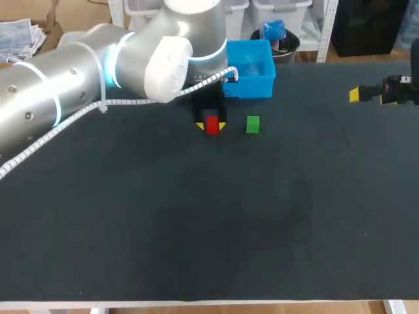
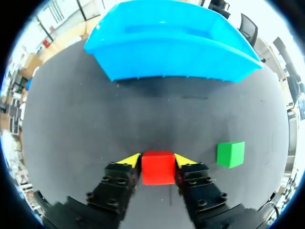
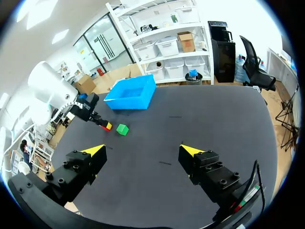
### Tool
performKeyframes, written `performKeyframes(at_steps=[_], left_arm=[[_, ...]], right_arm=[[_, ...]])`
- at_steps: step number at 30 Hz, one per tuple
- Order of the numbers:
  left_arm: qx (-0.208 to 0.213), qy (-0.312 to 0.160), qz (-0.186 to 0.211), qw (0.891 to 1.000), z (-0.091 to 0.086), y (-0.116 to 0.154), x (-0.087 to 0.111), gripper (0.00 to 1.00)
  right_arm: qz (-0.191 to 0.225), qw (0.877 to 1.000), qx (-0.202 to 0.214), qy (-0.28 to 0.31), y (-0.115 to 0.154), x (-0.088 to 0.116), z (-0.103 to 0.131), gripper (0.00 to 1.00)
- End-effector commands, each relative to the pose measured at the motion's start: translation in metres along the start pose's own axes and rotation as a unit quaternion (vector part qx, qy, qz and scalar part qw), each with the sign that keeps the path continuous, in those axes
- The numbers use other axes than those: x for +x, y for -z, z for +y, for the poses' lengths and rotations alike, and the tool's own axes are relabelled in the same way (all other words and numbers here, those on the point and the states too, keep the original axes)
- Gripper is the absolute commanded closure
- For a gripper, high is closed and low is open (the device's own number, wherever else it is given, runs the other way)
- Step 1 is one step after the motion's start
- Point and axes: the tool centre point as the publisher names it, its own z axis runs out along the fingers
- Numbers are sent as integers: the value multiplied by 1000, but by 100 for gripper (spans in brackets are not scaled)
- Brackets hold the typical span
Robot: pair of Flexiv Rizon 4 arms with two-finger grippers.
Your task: Use the left arm to pick the red cube and place it into the blue plastic box first, then use the right arm to grasp the green cube and put it into the same blue plastic box after the first action is fully finished.
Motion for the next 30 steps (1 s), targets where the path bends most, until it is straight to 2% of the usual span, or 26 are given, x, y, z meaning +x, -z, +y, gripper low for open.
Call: performKeyframes(at_steps=[1,6,11,18,23,30], left_arm=[[-1,-1,-3,1000,-1,1,-1,100],[-2,-3,-5,1000,-2,14,-3,100],[-2,-7,-18,1000,-3,43,-10,100],[16,-29,-61,998,-4,94,-25,100],[27,-61,-100,993,-5,130,-34,100],[40,-111,-145,982,0,158,-46,100]], right_arm=[[0,1000,1,0,-1,0,0,0],[0,1000,1,0,-1,0,0,0],[0,1000,1,0,-1,0,0,0],[0,1000,1,0,-1,0,0,0],[0,1000,1,0,-1,0,0,0],[0,1000,1,0,-1,0,0,0]])
